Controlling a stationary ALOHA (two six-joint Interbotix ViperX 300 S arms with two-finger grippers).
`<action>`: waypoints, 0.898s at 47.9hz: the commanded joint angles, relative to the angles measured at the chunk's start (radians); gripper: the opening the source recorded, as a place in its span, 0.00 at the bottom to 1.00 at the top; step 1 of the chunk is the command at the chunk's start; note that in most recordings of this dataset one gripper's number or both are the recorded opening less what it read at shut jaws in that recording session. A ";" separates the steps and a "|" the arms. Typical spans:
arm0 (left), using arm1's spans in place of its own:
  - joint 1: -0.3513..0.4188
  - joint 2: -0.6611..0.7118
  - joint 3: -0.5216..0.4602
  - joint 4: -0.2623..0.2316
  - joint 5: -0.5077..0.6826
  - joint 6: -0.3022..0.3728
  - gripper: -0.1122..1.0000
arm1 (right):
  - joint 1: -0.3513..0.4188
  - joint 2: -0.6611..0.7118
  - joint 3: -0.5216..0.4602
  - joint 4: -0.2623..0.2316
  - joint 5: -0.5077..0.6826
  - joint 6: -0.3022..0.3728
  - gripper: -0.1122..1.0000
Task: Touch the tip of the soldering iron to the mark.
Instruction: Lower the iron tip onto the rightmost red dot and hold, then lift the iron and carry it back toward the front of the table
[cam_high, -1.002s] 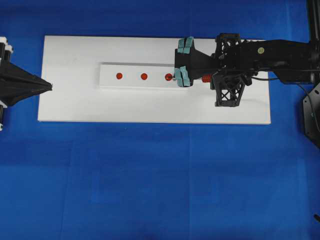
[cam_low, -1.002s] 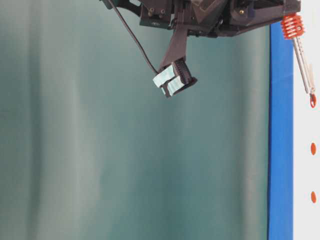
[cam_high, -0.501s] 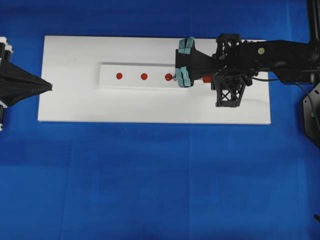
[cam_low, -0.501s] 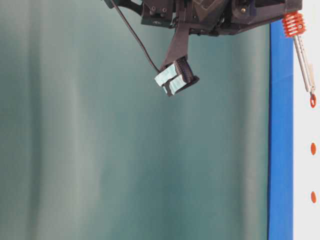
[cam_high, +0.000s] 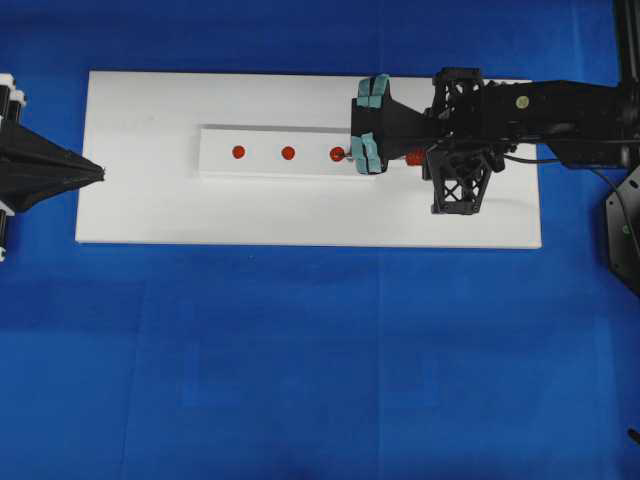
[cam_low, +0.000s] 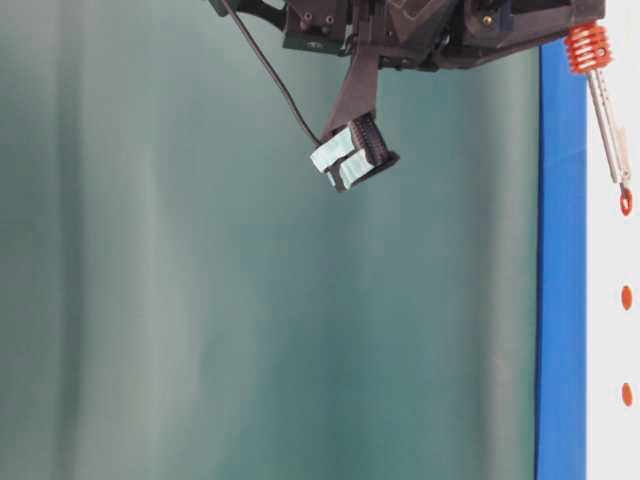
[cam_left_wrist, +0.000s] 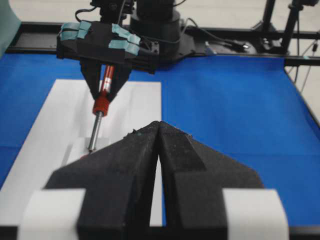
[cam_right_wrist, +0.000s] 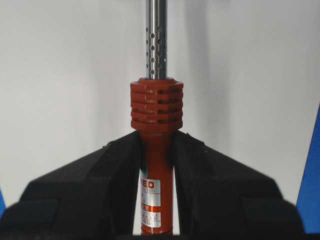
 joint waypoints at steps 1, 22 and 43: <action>0.002 0.003 -0.011 0.002 -0.006 -0.002 0.10 | -0.002 -0.012 -0.009 0.002 -0.002 0.002 0.16; 0.002 0.003 -0.011 0.002 -0.008 -0.002 0.10 | -0.003 -0.123 -0.072 -0.005 0.084 0.000 0.16; 0.002 0.003 -0.011 0.002 -0.011 -0.002 0.10 | -0.002 -0.187 -0.109 -0.032 0.176 0.002 0.16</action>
